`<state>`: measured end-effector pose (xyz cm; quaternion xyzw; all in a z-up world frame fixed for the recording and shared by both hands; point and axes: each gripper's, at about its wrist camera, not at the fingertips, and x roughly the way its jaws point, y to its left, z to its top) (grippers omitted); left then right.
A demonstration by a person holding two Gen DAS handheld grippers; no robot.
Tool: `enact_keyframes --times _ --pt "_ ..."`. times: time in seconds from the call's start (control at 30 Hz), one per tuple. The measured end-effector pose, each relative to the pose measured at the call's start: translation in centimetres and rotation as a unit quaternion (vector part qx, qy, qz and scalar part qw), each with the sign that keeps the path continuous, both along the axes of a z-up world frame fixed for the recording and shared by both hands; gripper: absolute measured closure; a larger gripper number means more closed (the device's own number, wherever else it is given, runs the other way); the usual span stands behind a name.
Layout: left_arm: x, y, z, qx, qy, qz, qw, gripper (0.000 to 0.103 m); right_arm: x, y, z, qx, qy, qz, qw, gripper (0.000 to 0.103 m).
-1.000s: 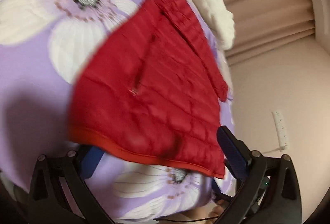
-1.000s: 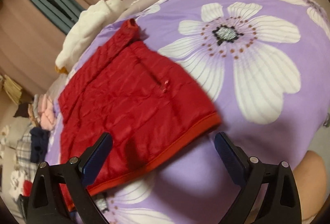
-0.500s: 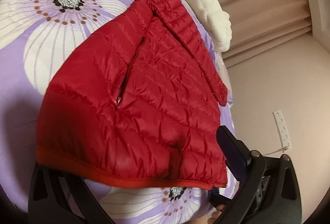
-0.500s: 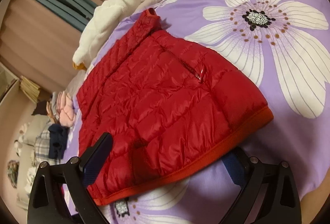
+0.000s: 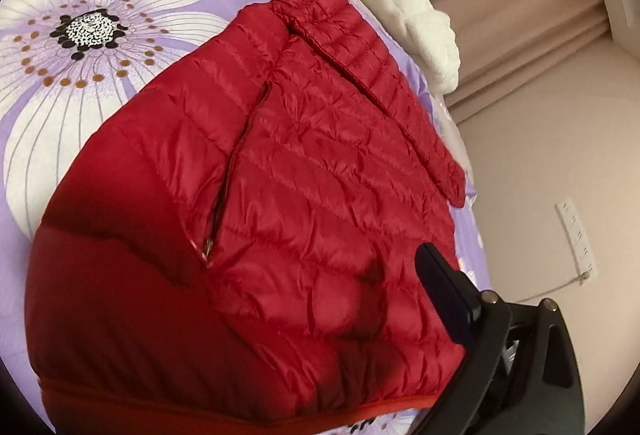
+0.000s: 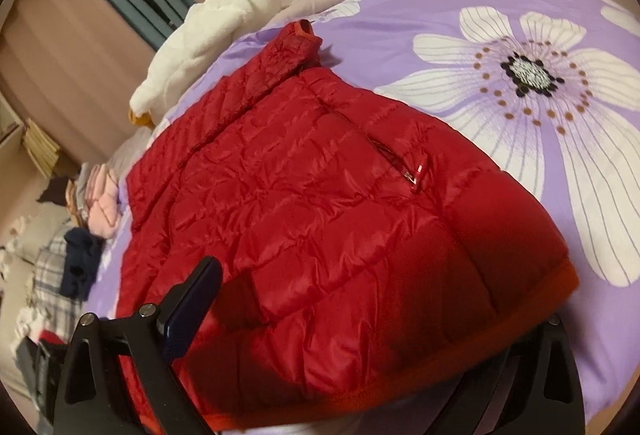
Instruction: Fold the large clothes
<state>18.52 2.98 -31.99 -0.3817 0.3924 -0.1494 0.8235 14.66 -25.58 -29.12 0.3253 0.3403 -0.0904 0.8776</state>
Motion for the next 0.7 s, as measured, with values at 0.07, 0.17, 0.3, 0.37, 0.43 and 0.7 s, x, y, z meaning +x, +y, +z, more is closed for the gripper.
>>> enact_keyframes --times 0.07,0.17,0.3,0.37,0.43,0.7 --pt "0.4 0.6 -0.4 -0.012 0.007 0.011 0.9998 0.024 0.2 0.1 0.0 -0.005 -0.004 -0.004 1.000 0.005" --pt "1.2 1.9 -1.5 -0.036 0.030 0.027 0.9985 0.061 0.7 0.2 -0.1 -0.020 -0.009 -0.011 1.000 0.009" --pt "2.1 3.9 -3.7 -0.109 0.043 0.038 0.9923 0.081 1.4 0.3 -0.2 -0.054 -0.003 -0.024 0.998 0.034" --pt "2.2 3.9 -3.7 -0.108 0.039 0.041 0.9925 0.083 1.6 -0.1 -0.4 -0.054 -0.007 -0.025 0.998 0.052" --pt "2.1 3.3 -3.1 -0.078 0.035 0.047 0.9952 0.085 1.5 -1.0 -0.8 -0.024 -0.012 -0.029 0.999 0.067" --pt "-0.7 3.0 0.6 0.033 0.021 0.082 0.9958 0.088 -0.7 -2.9 0.8 0.072 -0.023 -0.023 0.997 0.084"
